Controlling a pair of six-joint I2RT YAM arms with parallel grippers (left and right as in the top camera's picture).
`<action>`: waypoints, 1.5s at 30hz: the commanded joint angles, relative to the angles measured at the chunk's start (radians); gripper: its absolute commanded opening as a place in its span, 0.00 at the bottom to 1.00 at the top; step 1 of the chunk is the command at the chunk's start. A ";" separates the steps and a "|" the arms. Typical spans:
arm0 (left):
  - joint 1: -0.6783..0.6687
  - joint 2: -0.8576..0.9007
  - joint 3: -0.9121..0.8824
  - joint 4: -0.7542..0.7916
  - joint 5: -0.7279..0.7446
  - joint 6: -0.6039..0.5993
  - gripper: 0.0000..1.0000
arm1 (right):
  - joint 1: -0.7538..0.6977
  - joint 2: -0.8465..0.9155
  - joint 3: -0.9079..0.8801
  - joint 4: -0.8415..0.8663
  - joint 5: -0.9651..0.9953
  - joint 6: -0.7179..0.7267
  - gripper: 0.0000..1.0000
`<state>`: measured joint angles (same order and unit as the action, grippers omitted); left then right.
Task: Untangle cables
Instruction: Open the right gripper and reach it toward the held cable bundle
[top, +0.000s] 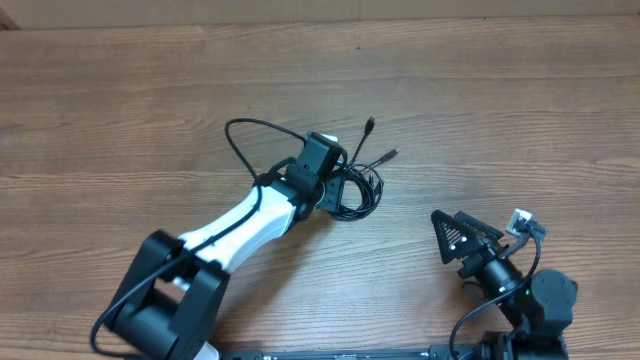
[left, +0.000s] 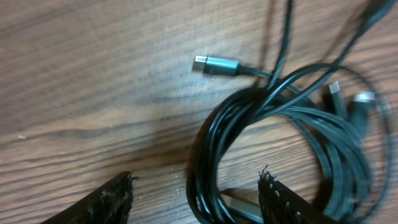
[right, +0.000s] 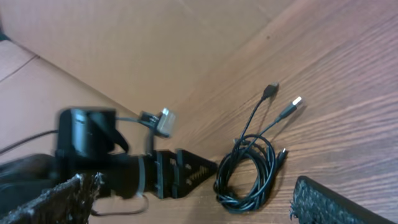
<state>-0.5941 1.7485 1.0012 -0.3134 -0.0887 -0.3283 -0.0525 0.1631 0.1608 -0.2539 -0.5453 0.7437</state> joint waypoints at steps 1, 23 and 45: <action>0.001 0.054 -0.002 0.027 -0.021 0.048 0.63 | -0.001 0.164 0.143 -0.076 0.021 -0.046 0.99; 0.001 0.079 -0.002 0.040 -0.015 0.018 0.04 | 0.341 1.188 0.377 0.212 0.222 0.077 0.75; 0.001 -0.089 0.007 0.072 0.368 -0.080 0.04 | 0.439 1.327 0.380 0.275 0.301 0.473 0.43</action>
<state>-0.5941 1.6939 1.0012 -0.2527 0.1577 -0.3527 0.3820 1.4860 0.5217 0.0135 -0.2333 1.1435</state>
